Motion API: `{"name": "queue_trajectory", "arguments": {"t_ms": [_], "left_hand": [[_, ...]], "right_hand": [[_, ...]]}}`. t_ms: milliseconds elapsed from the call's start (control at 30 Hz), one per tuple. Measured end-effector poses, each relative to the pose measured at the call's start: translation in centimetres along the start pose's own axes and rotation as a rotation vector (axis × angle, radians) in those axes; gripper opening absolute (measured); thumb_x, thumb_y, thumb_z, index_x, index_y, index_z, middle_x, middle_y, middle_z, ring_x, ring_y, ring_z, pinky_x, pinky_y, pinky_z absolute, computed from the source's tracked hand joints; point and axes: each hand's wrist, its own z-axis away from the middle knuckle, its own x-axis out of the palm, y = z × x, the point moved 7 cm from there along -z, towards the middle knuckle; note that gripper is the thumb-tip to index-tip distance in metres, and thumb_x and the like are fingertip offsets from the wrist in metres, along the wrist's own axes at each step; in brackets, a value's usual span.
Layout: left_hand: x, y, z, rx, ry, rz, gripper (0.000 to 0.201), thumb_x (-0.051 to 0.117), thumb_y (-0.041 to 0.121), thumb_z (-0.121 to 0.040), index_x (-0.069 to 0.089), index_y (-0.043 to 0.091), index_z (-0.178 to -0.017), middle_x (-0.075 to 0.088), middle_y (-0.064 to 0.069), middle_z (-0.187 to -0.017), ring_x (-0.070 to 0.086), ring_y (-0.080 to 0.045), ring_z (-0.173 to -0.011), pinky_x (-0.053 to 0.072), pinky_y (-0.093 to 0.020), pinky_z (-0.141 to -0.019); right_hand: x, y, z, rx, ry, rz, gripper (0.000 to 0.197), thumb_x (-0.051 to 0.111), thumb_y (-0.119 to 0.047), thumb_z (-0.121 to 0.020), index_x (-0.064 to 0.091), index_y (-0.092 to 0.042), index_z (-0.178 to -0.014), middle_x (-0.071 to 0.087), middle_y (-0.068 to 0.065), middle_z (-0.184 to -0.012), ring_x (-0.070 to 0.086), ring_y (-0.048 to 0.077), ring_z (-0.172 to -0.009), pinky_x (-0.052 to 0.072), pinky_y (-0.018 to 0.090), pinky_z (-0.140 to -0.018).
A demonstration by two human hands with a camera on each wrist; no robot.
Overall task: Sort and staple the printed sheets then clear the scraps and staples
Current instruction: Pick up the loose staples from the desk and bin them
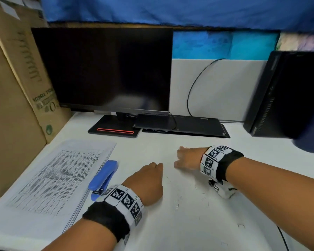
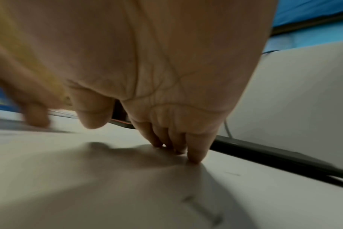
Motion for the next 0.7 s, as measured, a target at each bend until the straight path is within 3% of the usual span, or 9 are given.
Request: {"name": "queue_trajectory", "arguments": {"t_ms": [67, 100, 167, 300, 367, 467, 533, 600, 700], "left_hand": [[0.2, 0.4, 0.1, 0.047, -0.015, -0.032, 0.047, 0.039, 0.021, -0.101, 0.033, 0.017, -0.148, 0.042, -0.002, -0.145, 0.04, -0.021, -0.134, 0.041, -0.039, -0.108], [0.3, 0.8, 0.1, 0.087, -0.015, -0.056, 0.042, 0.04, 0.026, -0.102, 0.037, 0.018, -0.143, 0.044, -0.001, -0.142, 0.041, -0.022, -0.132, 0.042, -0.039, -0.106], [0.7, 1.6, 0.1, 0.174, -0.022, -0.106, 0.037, 0.042, 0.03, -0.102, 0.045, 0.019, -0.137, 0.046, 0.001, -0.137, 0.043, -0.021, -0.13, 0.043, -0.038, -0.104], [0.7, 3.1, 0.4, 0.35, 0.025, -0.046, 0.035, 0.046, 0.021, -0.103, 0.062, 0.026, -0.133, 0.051, 0.011, -0.137, 0.05, -0.01, -0.126, 0.041, -0.029, -0.109], [-0.2, 3.0, 0.4, 0.342, 0.12, -0.015, 0.04, 0.046, 0.012, -0.101, 0.063, 0.027, -0.133, 0.053, 0.012, -0.135, 0.05, -0.008, -0.127, 0.039, -0.025, -0.11], [-1.0, 1.6, -0.1, 0.13, 0.172, -0.062, 0.035, 0.04, 0.017, -0.102, 0.057, 0.02, -0.134, 0.051, 0.003, -0.136, 0.047, -0.017, -0.129, 0.043, -0.034, -0.106], [-0.4, 1.4, -0.3, 0.046, 0.066, -0.105, 0.028, 0.032, 0.032, -0.106, 0.051, 0.016, -0.12, 0.05, -0.003, -0.128, 0.046, -0.023, -0.123, 0.046, -0.042, -0.101], [0.2, 1.9, -0.4, 0.071, -0.021, -0.1, 0.029, 0.029, 0.042, -0.104, 0.047, 0.02, -0.111, 0.048, -0.003, -0.121, 0.045, -0.023, -0.118, 0.046, -0.046, -0.098], [1.0, 3.6, 0.1, 0.173, -0.096, -0.065, 0.031, 0.043, 0.05, -0.097, 0.057, 0.025, -0.108, 0.046, 0.004, -0.12, 0.049, -0.016, -0.108, 0.047, -0.041, -0.099]], "right_hand": [[1.6, -1.6, 2.7, -0.127, -0.073, -0.058, 0.065, 0.037, -0.054, -0.096, 0.039, -0.008, -0.142, 0.03, 0.006, -0.158, 0.049, 0.026, -0.128, 0.039, 0.042, -0.106], [2.5, -2.3, 4.5, -0.179, -0.137, -0.095, 0.071, 0.037, -0.056, -0.096, 0.027, -0.014, -0.152, 0.012, 0.002, -0.166, 0.033, 0.025, -0.145, 0.03, 0.041, -0.115], [3.4, -2.9, 7.7, -0.282, -0.197, -0.162, 0.075, 0.04, -0.057, -0.096, 0.017, -0.022, -0.158, 0.005, -0.003, -0.167, 0.017, 0.019, -0.152, 0.019, 0.038, -0.122], [1.7, 0.5, 10.4, -0.221, -0.047, -0.284, 0.047, 0.05, -0.051, -0.094, 0.053, -0.028, -0.135, 0.051, -0.006, -0.144, 0.049, 0.018, -0.13, 0.039, 0.041, -0.11], [1.3, 3.6, 10.8, -0.048, 0.029, -0.23, 0.041, 0.052, -0.055, -0.087, 0.059, -0.033, -0.121, 0.054, -0.011, -0.13, 0.055, 0.016, -0.117, 0.047, 0.039, -0.1], [2.5, 5.4, 11.1, 0.14, -0.03, -0.1, 0.047, 0.052, -0.063, -0.08, 0.062, -0.026, -0.106, 0.049, -0.003, -0.116, 0.056, 0.019, -0.1, 0.052, 0.039, -0.087], [3.2, 4.3, 11.2, 0.135, -0.047, -0.091, 0.055, 0.049, -0.069, -0.078, 0.062, -0.022, -0.105, 0.046, -0.001, -0.113, 0.053, 0.019, -0.097, 0.053, 0.042, -0.085], [3.3, 2.7, 11.3, 0.092, -0.016, -0.117, 0.06, 0.045, -0.073, -0.077, 0.061, -0.022, -0.105, 0.045, -0.002, -0.111, 0.053, 0.019, -0.096, 0.052, 0.042, -0.084], [3.3, 0.2, 11.5, 0.005, 0.003, -0.082, 0.046, 0.05, -0.058, -0.086, 0.063, -0.019, -0.106, 0.048, -0.001, -0.109, 0.053, 0.02, -0.092, 0.052, 0.038, -0.081]]}}
